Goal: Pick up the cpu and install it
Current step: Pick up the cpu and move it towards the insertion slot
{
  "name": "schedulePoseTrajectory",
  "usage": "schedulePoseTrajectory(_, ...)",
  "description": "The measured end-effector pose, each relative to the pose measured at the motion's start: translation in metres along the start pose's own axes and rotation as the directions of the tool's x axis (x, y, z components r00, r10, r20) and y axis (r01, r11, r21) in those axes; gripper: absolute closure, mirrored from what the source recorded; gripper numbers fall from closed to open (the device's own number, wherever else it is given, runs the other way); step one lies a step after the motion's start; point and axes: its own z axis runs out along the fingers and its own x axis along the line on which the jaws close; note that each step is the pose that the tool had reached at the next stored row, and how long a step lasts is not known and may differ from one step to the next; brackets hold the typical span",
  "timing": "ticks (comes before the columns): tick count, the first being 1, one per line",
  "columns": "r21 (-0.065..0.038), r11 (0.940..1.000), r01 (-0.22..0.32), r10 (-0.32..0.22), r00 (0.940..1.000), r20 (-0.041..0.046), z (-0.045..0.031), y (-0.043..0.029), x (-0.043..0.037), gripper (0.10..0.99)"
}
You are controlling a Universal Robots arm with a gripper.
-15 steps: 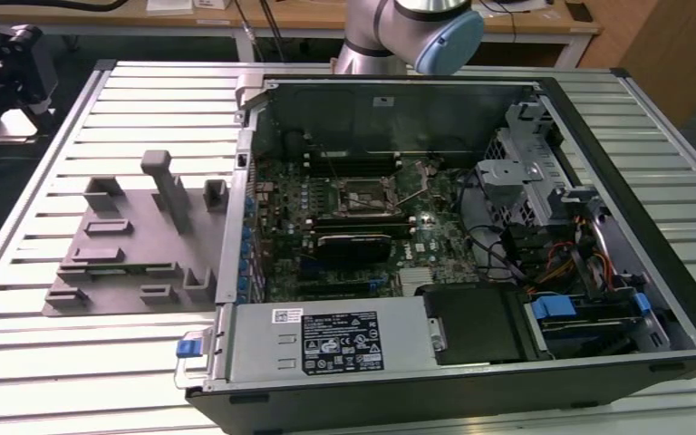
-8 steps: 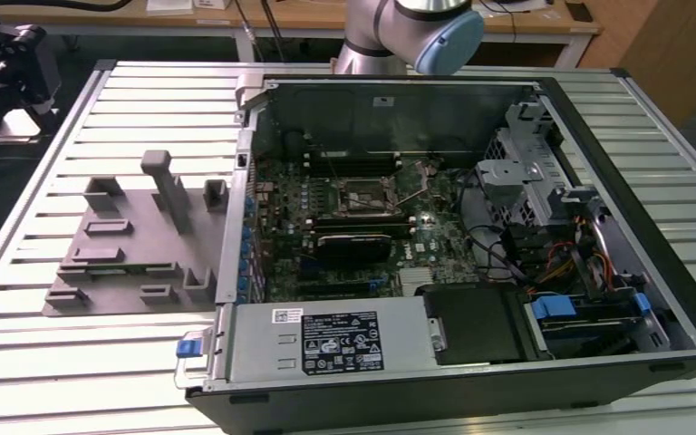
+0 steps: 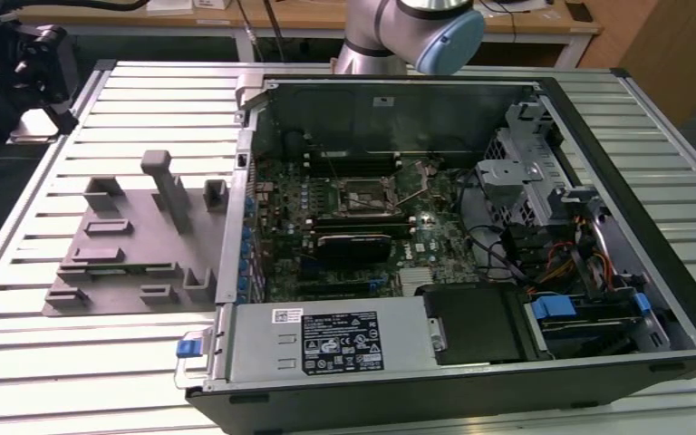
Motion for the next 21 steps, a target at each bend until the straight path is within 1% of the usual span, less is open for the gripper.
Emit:
schedulePoseTrajectory(6, 0.0, 1.0, 0.0, 0.0, 1.0, -0.0003, 0.0007, 0.0005, -0.0178, 0.541)
schedulePoseTrajectory(9, 0.0, 1.0, 0.0, 0.0, 1.0, -0.0005, 0.0012, 0.0008, -0.0284, 0.541)
schedulePoseTrajectory(13, 0.0, 1.0, 0.0, 0.0, 1.0, -0.0014, 0.0018, 0.0012, -0.0449, 0.541)
schedulePoseTrajectory(21, 0.0, 1.0, 0.0, 0.0, 1.0, -0.0046, 0.0033, 0.0021, -0.0806, 0.541)
